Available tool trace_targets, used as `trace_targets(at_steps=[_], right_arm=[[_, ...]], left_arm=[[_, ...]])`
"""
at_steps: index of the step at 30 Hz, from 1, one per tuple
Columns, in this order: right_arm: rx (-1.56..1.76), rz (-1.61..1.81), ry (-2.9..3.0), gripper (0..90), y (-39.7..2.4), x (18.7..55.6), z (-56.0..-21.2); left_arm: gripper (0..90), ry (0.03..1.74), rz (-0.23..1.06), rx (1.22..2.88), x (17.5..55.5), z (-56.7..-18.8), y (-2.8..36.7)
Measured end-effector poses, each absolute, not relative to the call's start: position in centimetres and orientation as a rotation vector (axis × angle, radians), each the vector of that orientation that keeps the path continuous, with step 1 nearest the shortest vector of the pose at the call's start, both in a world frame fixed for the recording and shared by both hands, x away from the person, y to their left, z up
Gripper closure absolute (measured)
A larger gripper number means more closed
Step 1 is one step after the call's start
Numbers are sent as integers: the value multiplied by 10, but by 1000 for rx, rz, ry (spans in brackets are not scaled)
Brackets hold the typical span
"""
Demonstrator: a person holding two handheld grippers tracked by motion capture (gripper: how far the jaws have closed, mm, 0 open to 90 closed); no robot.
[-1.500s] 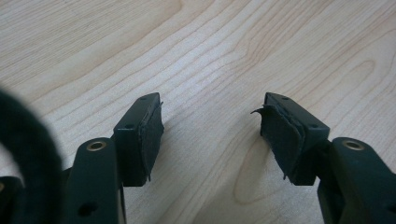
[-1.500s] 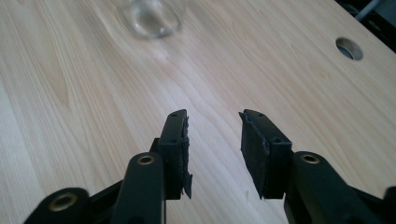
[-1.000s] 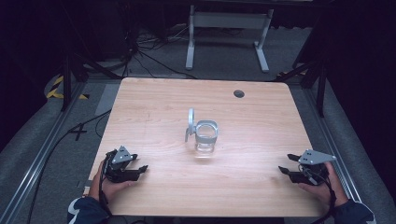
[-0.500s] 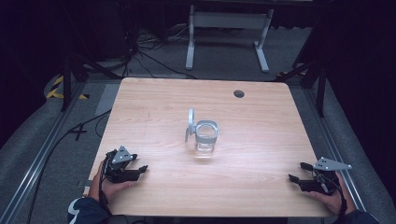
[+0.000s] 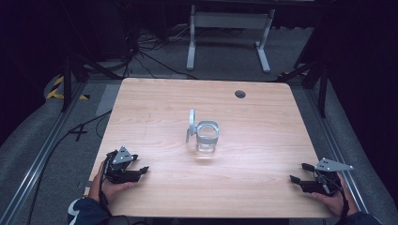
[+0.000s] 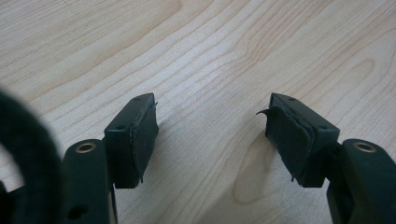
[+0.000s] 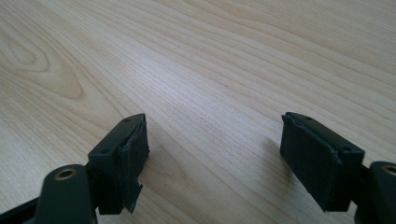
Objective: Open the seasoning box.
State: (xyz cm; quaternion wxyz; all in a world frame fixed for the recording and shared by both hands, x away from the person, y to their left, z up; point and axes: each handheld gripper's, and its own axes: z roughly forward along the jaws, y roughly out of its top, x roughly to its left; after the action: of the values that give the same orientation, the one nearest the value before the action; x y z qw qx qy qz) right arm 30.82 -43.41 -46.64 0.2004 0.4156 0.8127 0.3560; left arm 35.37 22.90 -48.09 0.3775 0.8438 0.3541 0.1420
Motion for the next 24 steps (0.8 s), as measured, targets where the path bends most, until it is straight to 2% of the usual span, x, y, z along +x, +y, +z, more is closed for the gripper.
trace_targets(at_steps=[7,24], right_arm=[[1164,996,2269,232,-434,308,-467],[1157,1000,2282,224,-434,309,-466]], left_arm=[[303,880,360,2172,354,-481,229],[299,880,359,2170,354,-481,229]])
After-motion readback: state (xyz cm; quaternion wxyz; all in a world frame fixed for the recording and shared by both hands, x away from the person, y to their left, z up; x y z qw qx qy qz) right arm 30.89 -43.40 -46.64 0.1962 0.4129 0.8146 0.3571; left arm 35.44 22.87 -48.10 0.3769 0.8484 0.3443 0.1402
